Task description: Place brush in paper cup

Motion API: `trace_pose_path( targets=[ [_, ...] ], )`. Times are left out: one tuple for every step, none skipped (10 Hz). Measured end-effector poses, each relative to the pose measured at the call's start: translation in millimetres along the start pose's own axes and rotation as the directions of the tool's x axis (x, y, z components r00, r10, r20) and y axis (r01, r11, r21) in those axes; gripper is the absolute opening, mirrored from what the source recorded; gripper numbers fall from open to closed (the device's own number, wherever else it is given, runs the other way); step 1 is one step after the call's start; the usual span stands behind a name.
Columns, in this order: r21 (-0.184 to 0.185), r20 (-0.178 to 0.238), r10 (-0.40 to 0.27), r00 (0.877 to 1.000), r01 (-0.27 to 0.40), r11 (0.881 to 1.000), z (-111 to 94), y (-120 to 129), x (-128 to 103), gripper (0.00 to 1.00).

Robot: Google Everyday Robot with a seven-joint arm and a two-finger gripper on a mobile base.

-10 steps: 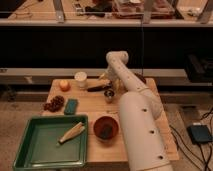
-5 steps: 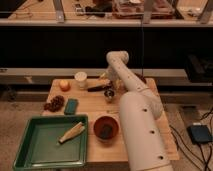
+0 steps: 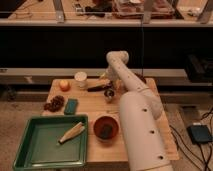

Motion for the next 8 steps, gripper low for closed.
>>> trace_pose_path(
  targets=[
    [0.000, 0.000, -0.001, 1.000, 0.001, 1.000, 0.1, -1.7, -0.7, 0.80],
    [0.000, 0.000, -0.001, 1.000, 0.001, 1.000, 0.0, -1.4, -0.6, 0.80],
    [0.000, 0.000, 0.001, 1.000, -0.001, 1.000, -0.3, 0.1, 0.2, 0.80],
    [0.000, 0.000, 0.001, 1.000, -0.001, 1.000, -0.2, 0.6, 0.3, 0.80],
    [-0.001, 0.001, 0.001, 1.000, -0.001, 1.000, 1.1, 0.7, -0.2, 0.80],
    [0.002, 0.002, 0.002, 1.000, -0.002, 1.000, 0.6, -1.1, -0.3, 0.80],
    [0.001, 0.008, 0.002, 1.000, -0.002, 1.000, 0.2, -1.2, -0.9, 0.80],
    [-0.014, 0.018, -0.012, 1.000, 0.012, 1.000, 1.4, 0.2, -0.2, 0.80]
  ],
)
